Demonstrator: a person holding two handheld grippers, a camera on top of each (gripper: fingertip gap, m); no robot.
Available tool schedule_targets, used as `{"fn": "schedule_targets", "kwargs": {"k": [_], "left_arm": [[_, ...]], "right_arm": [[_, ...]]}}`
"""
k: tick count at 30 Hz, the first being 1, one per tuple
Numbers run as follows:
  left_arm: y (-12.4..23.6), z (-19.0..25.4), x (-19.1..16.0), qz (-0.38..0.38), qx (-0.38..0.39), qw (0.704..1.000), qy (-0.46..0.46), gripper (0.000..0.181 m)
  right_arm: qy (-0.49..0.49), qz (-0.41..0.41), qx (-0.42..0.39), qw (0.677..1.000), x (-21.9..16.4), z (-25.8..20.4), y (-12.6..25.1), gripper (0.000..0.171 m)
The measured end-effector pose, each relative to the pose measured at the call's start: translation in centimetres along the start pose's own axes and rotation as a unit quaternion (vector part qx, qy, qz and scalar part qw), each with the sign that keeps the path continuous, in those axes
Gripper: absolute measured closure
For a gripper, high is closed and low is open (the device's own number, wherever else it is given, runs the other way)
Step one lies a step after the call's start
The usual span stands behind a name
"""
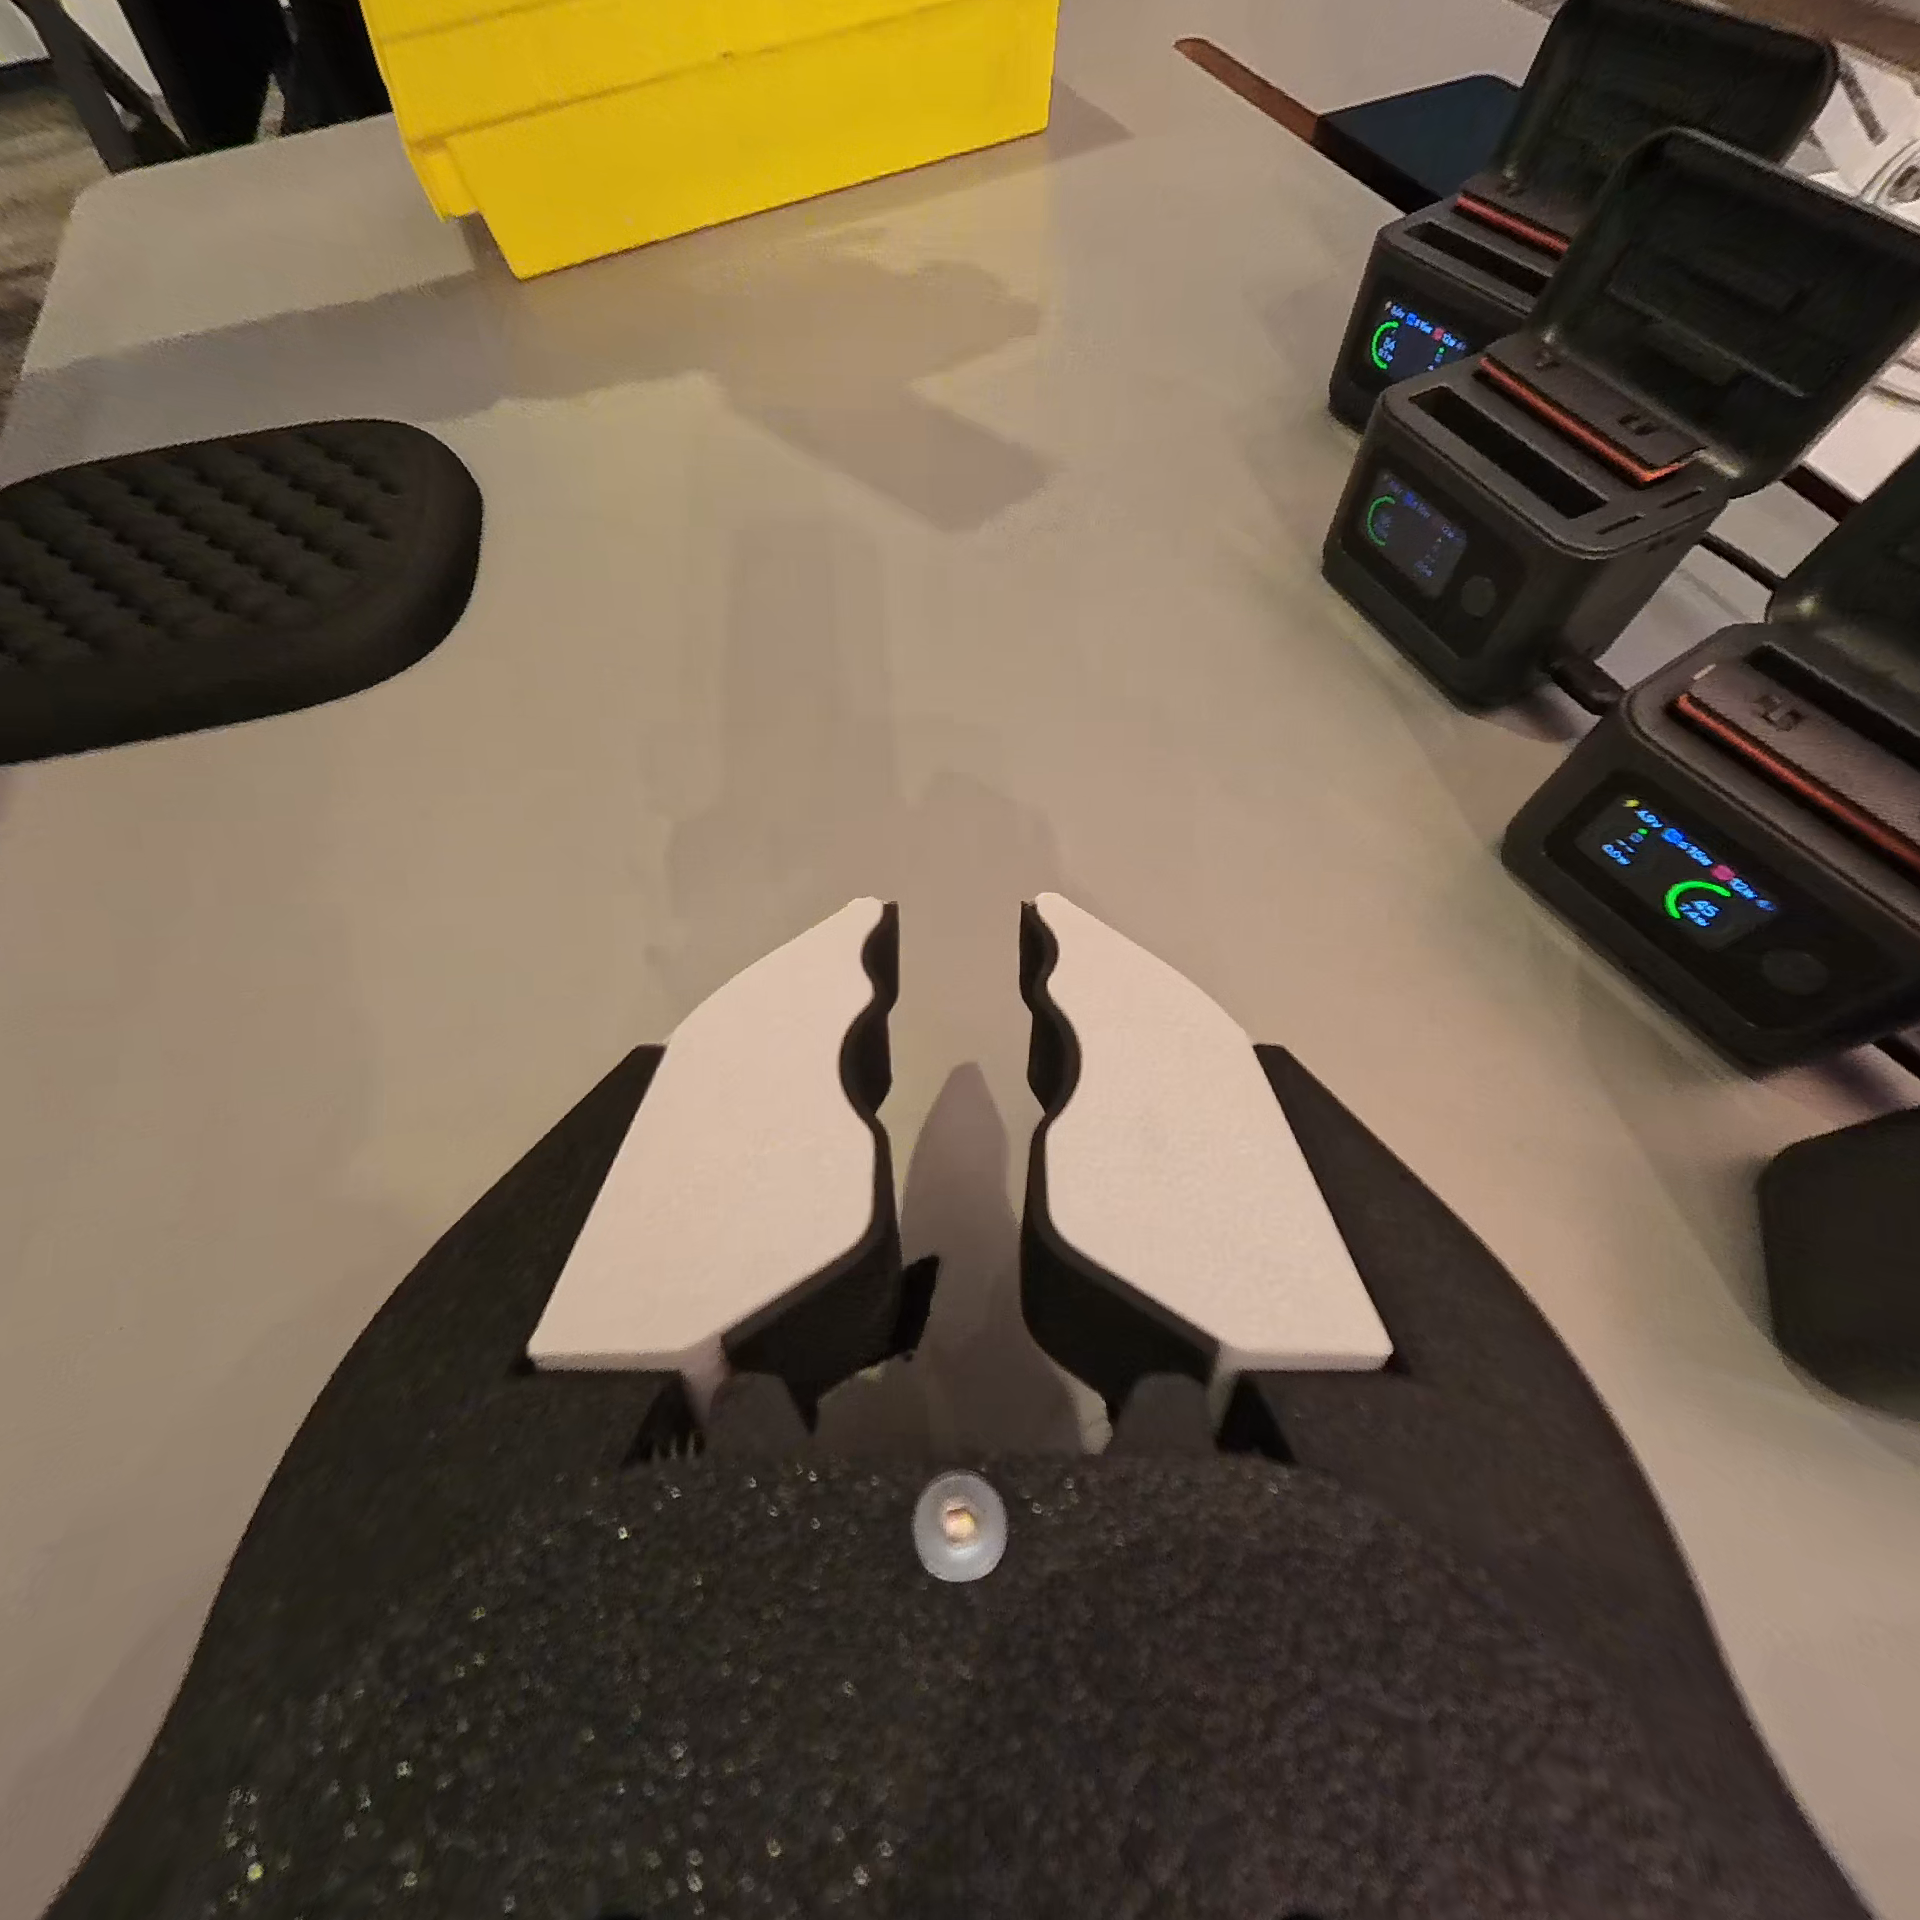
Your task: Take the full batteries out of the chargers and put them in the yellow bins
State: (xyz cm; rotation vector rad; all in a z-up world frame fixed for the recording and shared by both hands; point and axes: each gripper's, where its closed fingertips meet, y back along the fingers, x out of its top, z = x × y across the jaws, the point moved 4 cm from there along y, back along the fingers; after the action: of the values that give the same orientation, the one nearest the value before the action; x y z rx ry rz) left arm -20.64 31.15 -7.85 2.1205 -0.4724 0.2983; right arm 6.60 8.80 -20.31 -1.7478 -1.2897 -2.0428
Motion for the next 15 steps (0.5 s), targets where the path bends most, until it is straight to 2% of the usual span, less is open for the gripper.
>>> {"fn": "schedule_targets", "kwargs": {"k": [4,7,11,15], "left_arm": [[2.2,0.2,-6.6,-0.059,0.006,0.998,0.035,0.167],[3.0,0.1,-10.7,-0.097,0.029,0.993,0.062,0.166],[3.3,0.9,-14.3,-0.116,0.033,0.988,0.096,0.166],[2.8,2.5,-16.5,-0.136,0.01,0.986,0.1,0.165]], "right_arm": [[0.001,0.0,-0.012,1.0,0.0,0.1,-0.3,0.152],[0.004,0.004,-0.057,0.998,0.1,0.8,-0.3,0.156],[0.006,0.017,-0.174,0.985,0.8,2.4,0.4,0.162],[-0.03,0.037,-0.235,0.971,1.5,3.2,1.5,0.167]]}}
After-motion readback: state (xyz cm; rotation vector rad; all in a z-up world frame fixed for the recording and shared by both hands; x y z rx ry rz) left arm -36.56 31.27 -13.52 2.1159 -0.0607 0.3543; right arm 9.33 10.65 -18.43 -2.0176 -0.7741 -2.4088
